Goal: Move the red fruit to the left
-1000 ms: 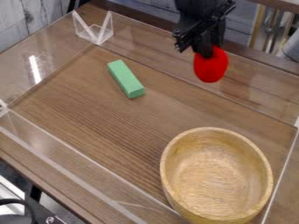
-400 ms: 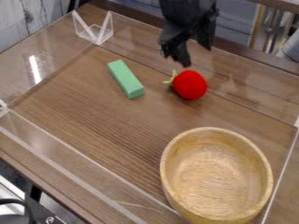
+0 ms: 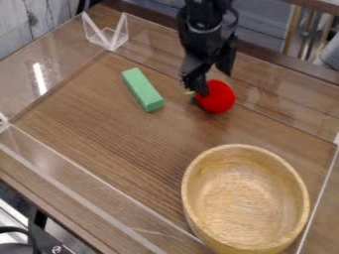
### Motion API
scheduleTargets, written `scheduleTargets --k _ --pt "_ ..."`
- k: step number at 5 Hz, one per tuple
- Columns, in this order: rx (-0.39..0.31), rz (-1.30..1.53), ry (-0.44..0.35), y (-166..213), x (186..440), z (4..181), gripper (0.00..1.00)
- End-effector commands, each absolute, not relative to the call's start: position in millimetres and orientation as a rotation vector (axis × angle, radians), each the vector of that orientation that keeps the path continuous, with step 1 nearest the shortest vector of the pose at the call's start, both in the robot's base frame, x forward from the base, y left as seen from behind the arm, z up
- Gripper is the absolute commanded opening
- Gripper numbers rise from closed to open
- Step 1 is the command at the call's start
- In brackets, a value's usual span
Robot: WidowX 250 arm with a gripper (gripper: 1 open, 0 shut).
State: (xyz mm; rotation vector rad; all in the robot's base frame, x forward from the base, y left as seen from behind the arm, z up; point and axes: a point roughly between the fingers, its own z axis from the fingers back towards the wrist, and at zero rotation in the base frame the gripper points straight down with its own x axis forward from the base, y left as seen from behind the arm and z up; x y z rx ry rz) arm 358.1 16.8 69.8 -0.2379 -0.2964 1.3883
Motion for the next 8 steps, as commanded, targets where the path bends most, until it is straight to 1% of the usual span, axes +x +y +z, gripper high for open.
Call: scheduleTargets --k 1,2,3,4,6,7,8 --pt "-0.249 1.409 -0.348 17.4 365.1 74.0 1.0" --pt "-0.245 1.384 -0.348 17.0 363.2 62.5 0.0" --pt "-0.247 1.355 -0.34 17.7 360.8 57.8 0.0" --pt "-0.269 1.325 -0.316 19.3 357.1 65.8 0.0" --pt "-0.328 1.246 -0.27 34.8 349.8 88.9 0.0" --pt "-0.372 1.262 -0.258 53.1 345.3 110.6 0.0" --pt "-0.39 1.299 -0.269 89.9 333.4 124.0 0.0"
